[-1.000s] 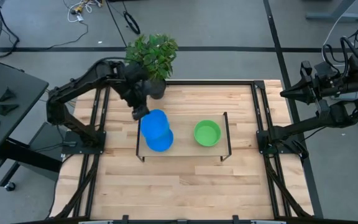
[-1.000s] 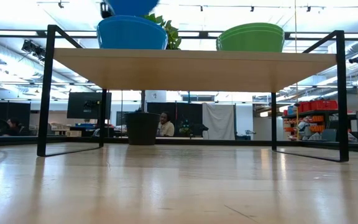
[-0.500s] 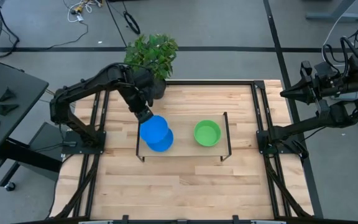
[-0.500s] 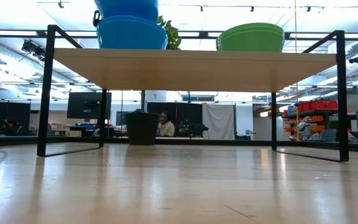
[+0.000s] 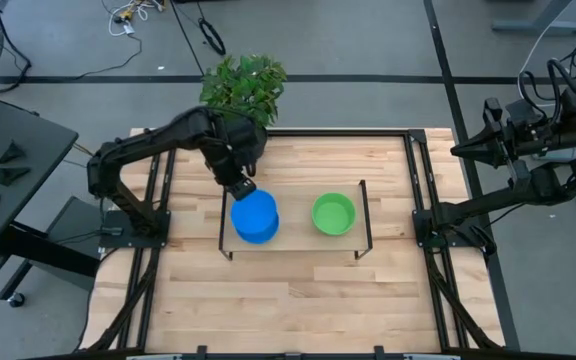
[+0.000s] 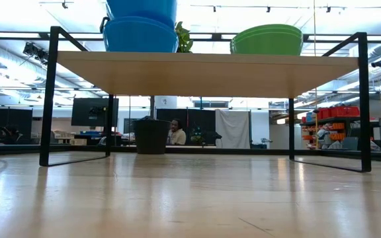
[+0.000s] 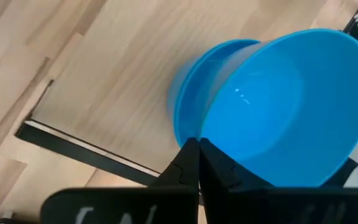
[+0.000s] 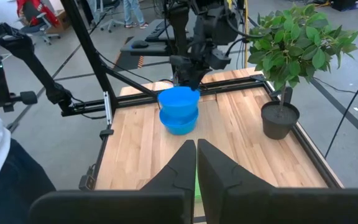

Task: Pick & Place Mini bowls
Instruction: Stack the blue bowl on the blue bowls on the shelf, then return to Home Position

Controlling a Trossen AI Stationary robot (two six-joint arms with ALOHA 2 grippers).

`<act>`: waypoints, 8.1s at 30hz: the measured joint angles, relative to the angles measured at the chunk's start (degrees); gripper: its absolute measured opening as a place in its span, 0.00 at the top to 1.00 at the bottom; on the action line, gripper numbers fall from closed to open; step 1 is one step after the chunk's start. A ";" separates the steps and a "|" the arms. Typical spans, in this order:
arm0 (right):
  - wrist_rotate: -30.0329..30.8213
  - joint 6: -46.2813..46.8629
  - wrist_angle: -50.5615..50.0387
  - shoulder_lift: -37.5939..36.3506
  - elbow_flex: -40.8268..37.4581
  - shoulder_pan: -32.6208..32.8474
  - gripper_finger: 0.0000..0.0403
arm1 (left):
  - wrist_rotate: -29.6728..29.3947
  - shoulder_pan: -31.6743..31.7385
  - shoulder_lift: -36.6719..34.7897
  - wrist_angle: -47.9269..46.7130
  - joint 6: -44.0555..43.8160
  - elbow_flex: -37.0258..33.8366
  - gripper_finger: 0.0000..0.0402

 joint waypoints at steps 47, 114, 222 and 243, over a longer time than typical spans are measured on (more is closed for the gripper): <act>0.00 -0.02 0.00 0.00 0.00 -0.02 0.95 | -5.29 -3.38 4.52 -2.40 -2.96 -0.01 1.00; -0.02 0.00 0.02 -0.02 0.00 -0.02 0.95 | -10.49 -5.62 -3.47 1.71 5.70 0.03 0.93; 0.00 -0.02 0.42 -0.02 0.02 0.00 0.95 | -18.34 -16.47 -87.26 79.41 16.58 -87.92 0.93; -0.02 -0.02 0.42 -0.02 0.01 0.00 0.95 | -18.32 -16.47 -87.26 79.41 16.56 -87.90 0.93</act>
